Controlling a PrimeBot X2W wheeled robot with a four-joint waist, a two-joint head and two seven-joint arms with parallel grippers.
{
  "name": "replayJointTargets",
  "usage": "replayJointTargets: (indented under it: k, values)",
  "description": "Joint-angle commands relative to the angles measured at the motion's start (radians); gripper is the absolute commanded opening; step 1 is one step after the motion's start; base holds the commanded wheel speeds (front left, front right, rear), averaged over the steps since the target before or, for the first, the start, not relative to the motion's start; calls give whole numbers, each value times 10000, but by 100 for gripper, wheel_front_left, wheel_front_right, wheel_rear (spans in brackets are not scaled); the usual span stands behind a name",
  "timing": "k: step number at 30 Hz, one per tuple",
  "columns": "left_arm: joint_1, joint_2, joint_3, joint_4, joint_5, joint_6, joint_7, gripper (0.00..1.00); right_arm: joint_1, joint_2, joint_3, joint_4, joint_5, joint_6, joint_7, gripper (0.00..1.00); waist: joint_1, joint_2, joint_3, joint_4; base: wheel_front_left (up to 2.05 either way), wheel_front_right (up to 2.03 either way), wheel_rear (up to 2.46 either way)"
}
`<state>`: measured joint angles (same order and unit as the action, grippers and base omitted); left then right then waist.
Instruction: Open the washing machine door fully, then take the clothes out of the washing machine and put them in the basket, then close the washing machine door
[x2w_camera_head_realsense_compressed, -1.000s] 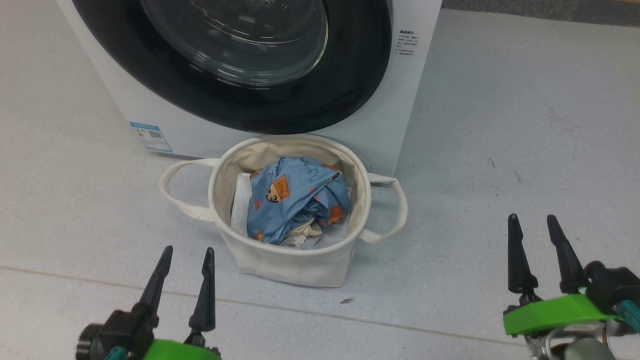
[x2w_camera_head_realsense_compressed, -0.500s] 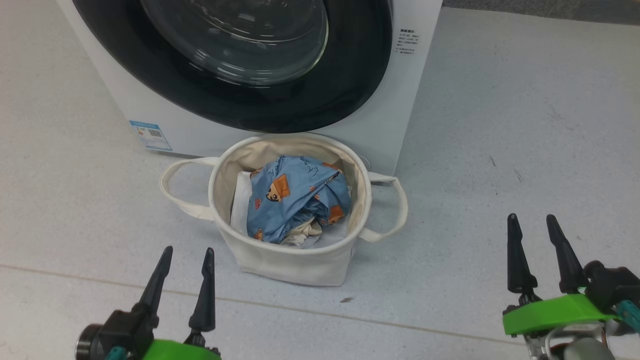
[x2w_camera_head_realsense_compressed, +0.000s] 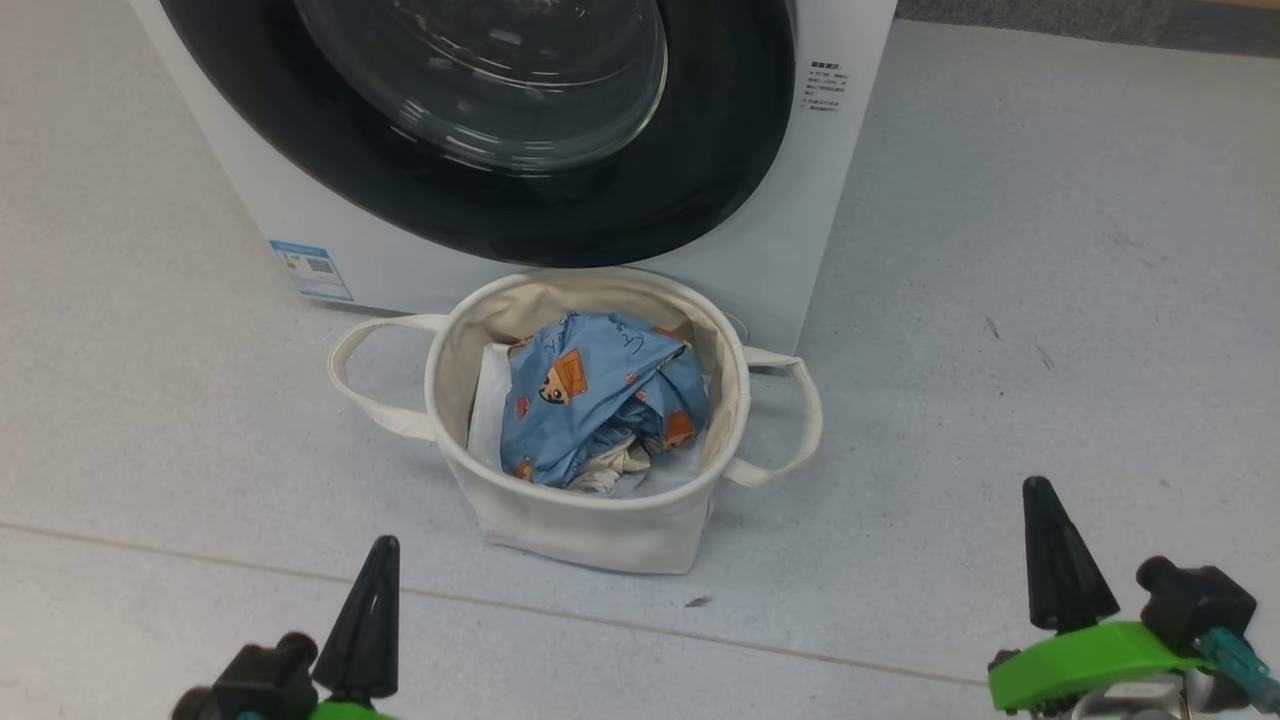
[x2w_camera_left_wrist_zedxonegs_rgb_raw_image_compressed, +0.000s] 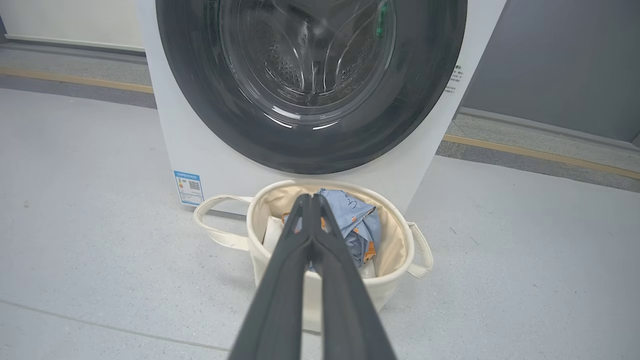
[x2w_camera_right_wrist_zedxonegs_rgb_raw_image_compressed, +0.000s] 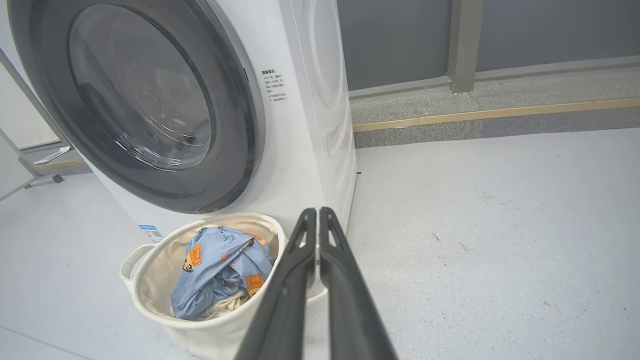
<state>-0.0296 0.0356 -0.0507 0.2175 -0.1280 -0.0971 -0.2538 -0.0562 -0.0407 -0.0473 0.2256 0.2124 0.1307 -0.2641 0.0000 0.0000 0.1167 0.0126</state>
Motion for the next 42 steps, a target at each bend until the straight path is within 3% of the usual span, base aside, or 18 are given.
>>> replayJointTargets:
  k: [1, 6, 11, 42]
  values:
    - [-73, 4, 23, -206, -222, -5, 31, 0, -91, -8, -2, -237, 211, 0, 32, 0, 1, 0, -5, -1, 0, 0, 0]
    - [-80, 21, 79, -200, -837, -19, 174, 0, -85, -46, 6, -236, 817, 0, 160, 0, 23, 0, -85, -7, 0, 0, 0]
    - [-118, 38, 131, -163, -1438, -32, 311, 0, -117, -80, 18, -196, 1407, 0, 283, 0, 1, 0, -111, -13, 0, 0, 0]
    - [-307, 110, 491, -33, -5146, -115, 1187, 0, -226, -213, 8, -89, 4995, 0, 1097, 0, 0, 0, -389, -44, 0, 0, 0]
